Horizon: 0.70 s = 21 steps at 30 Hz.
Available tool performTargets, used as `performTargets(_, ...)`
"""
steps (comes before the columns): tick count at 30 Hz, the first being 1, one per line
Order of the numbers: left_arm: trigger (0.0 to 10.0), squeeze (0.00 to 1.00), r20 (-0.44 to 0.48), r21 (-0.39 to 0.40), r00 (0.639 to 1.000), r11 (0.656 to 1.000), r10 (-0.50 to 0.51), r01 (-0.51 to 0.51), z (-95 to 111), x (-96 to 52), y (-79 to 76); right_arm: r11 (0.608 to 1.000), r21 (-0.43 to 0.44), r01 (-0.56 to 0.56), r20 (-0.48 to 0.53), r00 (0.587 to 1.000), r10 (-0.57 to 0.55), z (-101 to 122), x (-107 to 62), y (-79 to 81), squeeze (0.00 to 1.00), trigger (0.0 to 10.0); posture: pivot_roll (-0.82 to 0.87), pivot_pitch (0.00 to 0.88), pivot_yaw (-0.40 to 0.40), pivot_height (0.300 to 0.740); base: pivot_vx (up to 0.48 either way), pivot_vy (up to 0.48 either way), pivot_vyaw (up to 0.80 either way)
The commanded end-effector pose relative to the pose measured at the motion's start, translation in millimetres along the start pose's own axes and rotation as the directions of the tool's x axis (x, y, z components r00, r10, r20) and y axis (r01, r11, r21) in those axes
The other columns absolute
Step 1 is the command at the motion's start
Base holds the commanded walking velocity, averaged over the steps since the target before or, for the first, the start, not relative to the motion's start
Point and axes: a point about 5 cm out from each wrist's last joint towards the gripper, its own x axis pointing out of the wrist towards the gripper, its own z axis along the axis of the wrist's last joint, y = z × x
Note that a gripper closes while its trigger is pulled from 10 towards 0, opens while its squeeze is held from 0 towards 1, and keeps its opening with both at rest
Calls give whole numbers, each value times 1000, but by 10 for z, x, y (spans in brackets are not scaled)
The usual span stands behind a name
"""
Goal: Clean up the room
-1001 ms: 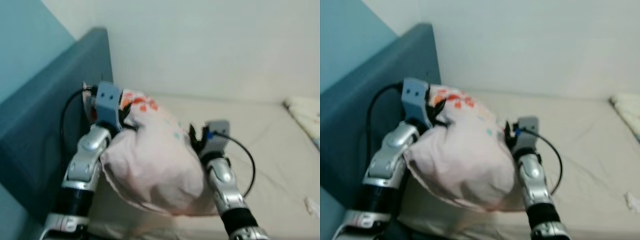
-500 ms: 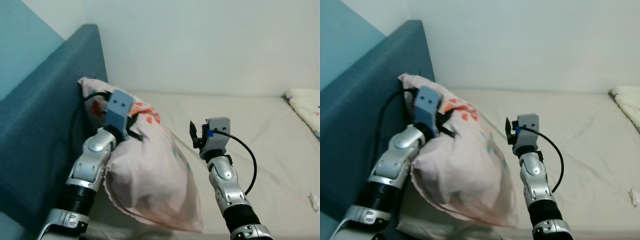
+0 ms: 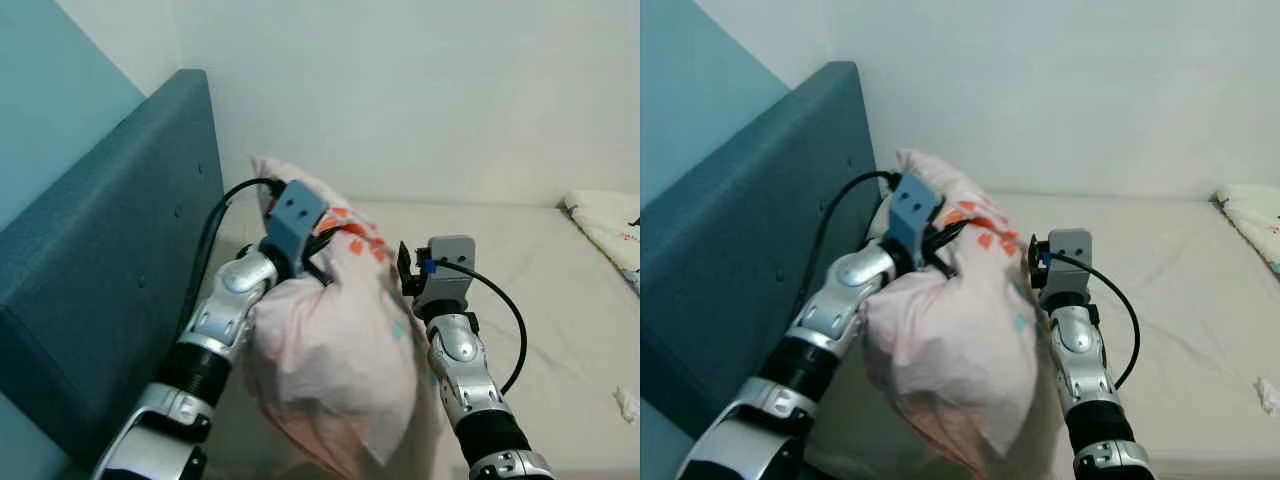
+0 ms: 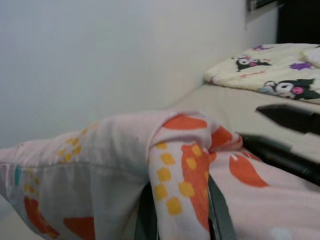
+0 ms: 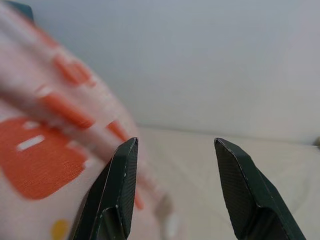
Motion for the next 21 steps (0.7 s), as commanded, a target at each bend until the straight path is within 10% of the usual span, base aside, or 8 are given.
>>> performTargets(1,10000,0,135,16,990,999,42,-45,254,125,37,1000,-8,6,4,1000,-6,-3,-16,-16,0,10000,5,12,-14,740,0,0,0)
performTargets(10,10000,0,-78,157,948,943,308,-293,-230,35,221,998,-17,-56,-23,998,56,-65,-135,86,0,10000,-20,59,-6,740,0,0,0)
performTargets(21,10000,0,-277,451,801,808,531,-379,-939,-436,303,997,-24,-75,-66,995,73,-169,-281,99,0,10000,-31,97,-4,740,0,0,0)
